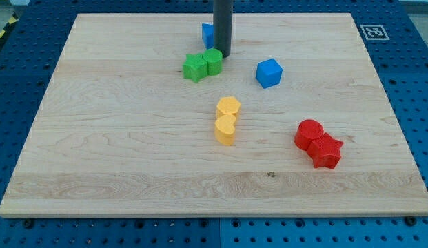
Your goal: Move the green circle and green star towards the top left
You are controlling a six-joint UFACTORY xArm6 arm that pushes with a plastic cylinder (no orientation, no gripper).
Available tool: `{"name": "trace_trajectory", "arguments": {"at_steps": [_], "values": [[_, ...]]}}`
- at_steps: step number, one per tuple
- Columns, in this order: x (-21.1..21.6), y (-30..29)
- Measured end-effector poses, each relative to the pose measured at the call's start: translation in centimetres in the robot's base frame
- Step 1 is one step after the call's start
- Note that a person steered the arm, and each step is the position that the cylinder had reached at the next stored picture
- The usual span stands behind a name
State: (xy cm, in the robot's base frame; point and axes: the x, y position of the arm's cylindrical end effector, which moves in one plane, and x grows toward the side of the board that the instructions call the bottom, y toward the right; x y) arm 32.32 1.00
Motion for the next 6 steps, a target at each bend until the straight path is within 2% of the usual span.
{"name": "trace_trajectory", "arguments": {"at_steps": [3,5,6], "values": [[2.1,-2.4],[2.8,2.9],[5.5,3.9]]}}
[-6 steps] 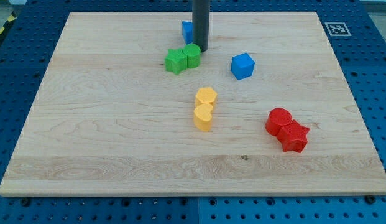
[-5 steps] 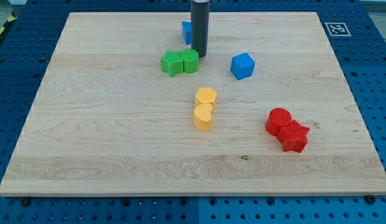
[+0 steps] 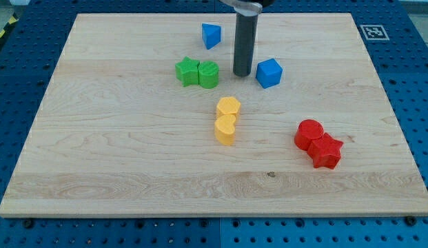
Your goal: Move the green circle and green star towards the top left
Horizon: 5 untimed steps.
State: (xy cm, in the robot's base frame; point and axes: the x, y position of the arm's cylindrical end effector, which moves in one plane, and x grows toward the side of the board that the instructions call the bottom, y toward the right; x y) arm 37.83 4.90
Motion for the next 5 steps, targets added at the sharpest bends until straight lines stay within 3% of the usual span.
{"name": "trace_trajectory", "arguments": {"at_steps": [2,5], "values": [[0.9,-0.3],[0.2,-6.9]]}}
